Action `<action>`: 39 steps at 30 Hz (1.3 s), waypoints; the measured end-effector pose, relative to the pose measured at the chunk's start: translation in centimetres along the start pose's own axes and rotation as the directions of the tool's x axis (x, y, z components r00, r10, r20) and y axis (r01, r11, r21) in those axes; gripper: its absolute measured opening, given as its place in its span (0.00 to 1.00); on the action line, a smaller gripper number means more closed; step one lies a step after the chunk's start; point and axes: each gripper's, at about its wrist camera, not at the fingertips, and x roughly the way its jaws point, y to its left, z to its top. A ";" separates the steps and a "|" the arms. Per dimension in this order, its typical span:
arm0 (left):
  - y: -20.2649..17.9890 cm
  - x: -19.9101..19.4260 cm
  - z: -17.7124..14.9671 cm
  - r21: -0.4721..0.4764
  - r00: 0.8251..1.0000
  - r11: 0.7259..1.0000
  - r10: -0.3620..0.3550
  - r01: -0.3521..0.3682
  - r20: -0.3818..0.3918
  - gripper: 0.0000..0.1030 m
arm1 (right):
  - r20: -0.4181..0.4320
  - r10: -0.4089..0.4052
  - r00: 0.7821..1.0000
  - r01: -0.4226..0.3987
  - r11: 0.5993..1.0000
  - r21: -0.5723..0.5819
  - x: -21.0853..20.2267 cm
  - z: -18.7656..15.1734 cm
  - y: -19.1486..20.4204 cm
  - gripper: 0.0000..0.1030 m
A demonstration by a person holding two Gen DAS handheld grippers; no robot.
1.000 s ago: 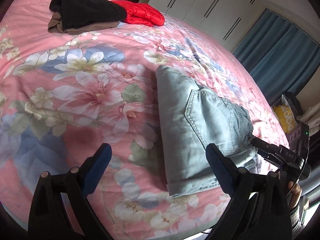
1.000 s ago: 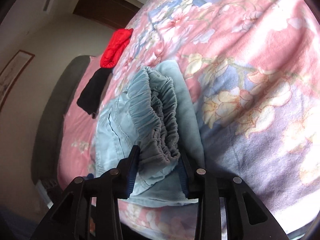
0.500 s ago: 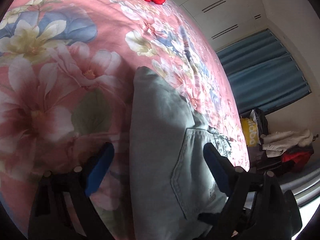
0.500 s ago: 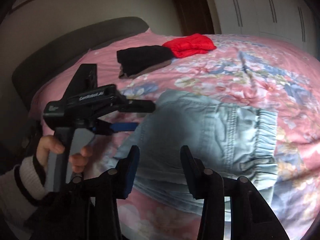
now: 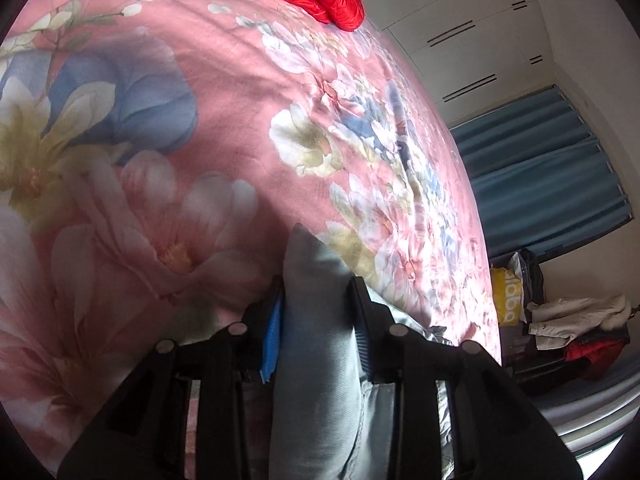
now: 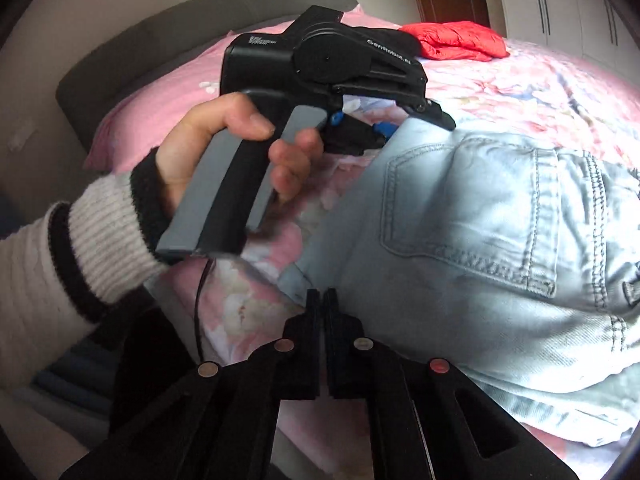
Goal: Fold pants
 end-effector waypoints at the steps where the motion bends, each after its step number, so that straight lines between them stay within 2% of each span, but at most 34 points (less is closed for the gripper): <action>1: -0.3 -0.5 -0.1 0.025 1.000 1.000 0.019 -0.019 0.011 0.36 | -0.019 0.005 1.000 -0.005 1.000 -0.022 -0.2 -0.3 0.5 0.04; 2: -0.5 -1.0 -0.3 0.042 0.999 0.999 0.029 -0.030 0.017 0.52 | -0.050 0.014 0.999 -0.016 0.999 -0.038 -0.2 -0.7 0.9 0.04; 4: -0.3 -2.2 -1.0 0.048 0.999 0.999 0.013 -0.015 0.029 0.70 | -0.057 0.008 0.998 -0.011 0.999 -0.046 -1.4 -1.5 1.0 0.04; 6: 0.1 -3.6 -1.8 0.047 0.999 0.999 -0.005 0.004 0.032 0.70 | -0.006 0.035 0.999 -0.035 0.999 -0.005 -3.6 -2.0 0.4 0.04; 9: 1.0 -5.3 -3.7 0.024 0.999 0.999 -0.038 0.037 0.026 0.70 | 0.085 0.048 0.995 -0.057 0.993 0.107 -7.3 -2.0 -1.8 0.15; 10: 1.3 -5.9 -4.5 0.016 0.998 0.999 -0.053 0.052 0.023 0.70 | 0.116 0.038 0.992 -0.056 0.987 0.149 -8.5 -1.9 -2.9 0.23; 11: 1.5 -6.1 -5.2 0.011 0.998 0.998 -0.055 0.055 0.021 0.70 | 0.144 0.027 0.989 -0.056 0.979 0.198 -9.7 -1.8 -4.1 0.40; 12: 1.8 -6.4 -6.0 0.007 0.999 0.999 -0.053 0.053 0.012 0.70 | 0.166 0.013 0.986 -0.056 0.965 0.255 -10.8 -1.8 -5.5 0.51; 13: 1.9 -6.3 -6.6 -0.001 0.999 0.999 -0.054 0.054 0.002 0.70 | 0.190 -0.009 0.982 -0.053 0.946 0.319 -11.8 -1.9 -6.9 0.67; 14: 2.3 -6.3 -7.2 -0.015 0.998 0.998 -0.056 0.056 -0.012 0.70 | 0.221 -0.026 0.975 -0.061 0.924 0.378 -12.9 -2.2 -8.2 0.69; 17: 2.7 -6.3 -8.8 -0.023 0.998 0.998 -0.051 0.051 -0.028 0.70 | 0.270 -0.046 0.962 -0.114 0.829 0.548 -14.6 -3.4 -12.5 0.70; 22: 1.7 -6.2 -9.8 0.017 0.998 0.999 -0.042 0.043 -0.040 0.70 | 0.227 -0.041 0.973 -0.148 0.647 0.748 -13.2 -5.8 -18.1 0.71; 23: 1.3 -5.9 -9.8 0.038 0.998 0.999 -0.033 0.034 -0.048 0.70 | 0.222 -0.021 0.975 -0.162 0.617 0.770 -12.5 -6.2 -18.5 0.71; 25: 0.4 -5.1 -9.7 0.077 0.998 0.997 0.001 0.004 -0.063 0.70 | 0.238 0.007 0.971 -0.197 0.586 0.786 -11.6 -6.4 -19.0 0.71; 27: -0.3 -4.4 -9.7 0.110 0.997 0.994 0.024 -0.016 -0.072 0.70 | 0.239 0.024 0.971 -0.208 0.580 0.787 -11.0 -6.1 -19.4 0.71; 30: -1.4 -3.1 -9.5 0.151 0.995 0.988 0.046 -0.033 -0.084 0.70 | 0.220 0.040 0.975 -0.199 0.599 0.776 -10.1 -4.9 -19.5 0.71; 34: -2.6 -1.3 -9.4 0.215 0.991 0.974 0.088 -0.065 -0.097 0.71 | 0.142 0.042 0.989 -0.136 0.641 0.755 -8.6 -3.5 -19.3 0.71; 39: -3.2 -0.3 -9.3 0.255 0.989 0.963 0.114 -0.087 -0.092 0.73 | 0.097 0.040 0.994 -0.097 0.711 0.696 -6.9 -2.0 -18.4 0.71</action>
